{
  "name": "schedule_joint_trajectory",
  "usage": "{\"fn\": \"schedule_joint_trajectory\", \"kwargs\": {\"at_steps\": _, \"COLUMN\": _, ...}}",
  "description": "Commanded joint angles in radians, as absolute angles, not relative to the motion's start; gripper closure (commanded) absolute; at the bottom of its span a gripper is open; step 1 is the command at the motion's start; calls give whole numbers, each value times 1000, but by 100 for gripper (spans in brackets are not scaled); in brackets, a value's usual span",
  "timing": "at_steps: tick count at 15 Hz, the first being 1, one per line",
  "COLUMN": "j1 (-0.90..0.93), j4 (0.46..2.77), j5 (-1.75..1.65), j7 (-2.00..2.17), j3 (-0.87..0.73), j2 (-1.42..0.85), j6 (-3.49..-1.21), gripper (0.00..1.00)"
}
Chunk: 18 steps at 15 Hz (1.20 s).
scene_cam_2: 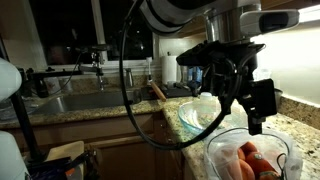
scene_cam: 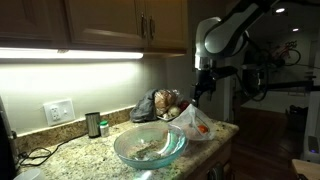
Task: Remove a peach from the bag and put it in the glass bowl
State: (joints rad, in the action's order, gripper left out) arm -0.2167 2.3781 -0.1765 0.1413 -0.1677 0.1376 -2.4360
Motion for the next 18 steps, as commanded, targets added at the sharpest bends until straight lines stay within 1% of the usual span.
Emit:
{"fn": "schedule_joint_trajectory", "kwargs": {"at_steps": 1, "j1": -230, "j4": 2371, "j5": -191, "j7": 169, "j3": -177, "j2": 106, "j6": -2496, "gripper": 0}}
{"fn": "schedule_joint_trajectory", "kwargs": {"at_steps": 6, "j1": -227, "j4": 2357, "j5": -191, "j7": 176, "j3": -179, "j2": 57, "j6": -2547, "gripper": 0}}
{"fn": "schedule_joint_trajectory", "kwargs": {"at_steps": 13, "j1": -225, "j4": 2327, "j5": -199, "j7": 206, "j3": -188, "j2": -1, "j6": -2546, "gripper": 0}}
{"fn": "schedule_joint_trajectory", "kwargs": {"at_steps": 18, "j1": -222, "j4": 2318, "j5": -195, "j7": 209, "j3": -198, "j2": 10, "j6": -2537, "gripper": 0}}
